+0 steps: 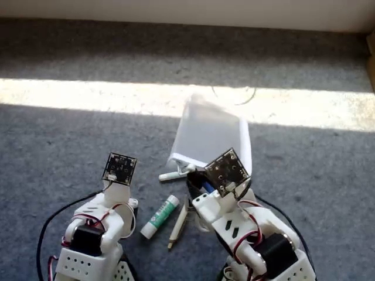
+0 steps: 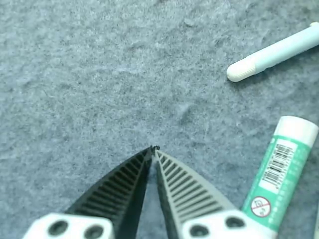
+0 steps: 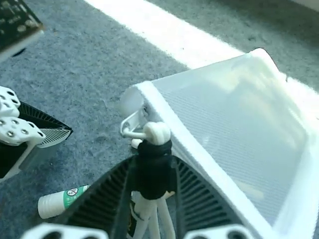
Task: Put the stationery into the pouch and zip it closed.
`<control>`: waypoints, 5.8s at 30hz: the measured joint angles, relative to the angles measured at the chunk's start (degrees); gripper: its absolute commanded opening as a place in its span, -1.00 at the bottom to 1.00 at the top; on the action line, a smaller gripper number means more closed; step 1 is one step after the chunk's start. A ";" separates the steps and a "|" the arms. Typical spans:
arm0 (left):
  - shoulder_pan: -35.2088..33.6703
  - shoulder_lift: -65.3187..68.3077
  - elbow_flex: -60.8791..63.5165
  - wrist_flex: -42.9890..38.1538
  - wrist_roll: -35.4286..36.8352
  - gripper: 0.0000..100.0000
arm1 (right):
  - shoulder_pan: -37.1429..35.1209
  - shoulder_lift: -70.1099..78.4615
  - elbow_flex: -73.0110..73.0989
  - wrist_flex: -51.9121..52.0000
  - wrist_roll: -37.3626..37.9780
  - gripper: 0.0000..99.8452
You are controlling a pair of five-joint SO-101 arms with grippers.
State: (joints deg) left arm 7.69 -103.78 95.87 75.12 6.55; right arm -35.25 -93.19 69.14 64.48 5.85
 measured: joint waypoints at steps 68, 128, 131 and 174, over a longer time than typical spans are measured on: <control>3.69 -0.09 -27.25 -17.05 0.00 -0.99 | 5.19 -5.98 1.32 -1.23 0.00 -0.99; 19.60 0.00 -21.19 -14.24 5.71 -0.64 | 1.67 -5.63 1.32 -1.23 -3.25 -0.98; 19.60 0.00 -19.43 -15.82 5.71 -0.65 | 1.67 -5.63 1.32 -1.23 -3.25 -0.98; 15.74 0.00 -11.96 -27.08 5.45 -0.95 | 1.14 -5.63 1.32 -1.23 -3.25 -0.99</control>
State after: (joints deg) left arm 23.43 -103.78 83.91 48.04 12.00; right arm -34.11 -98.81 70.46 63.25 2.59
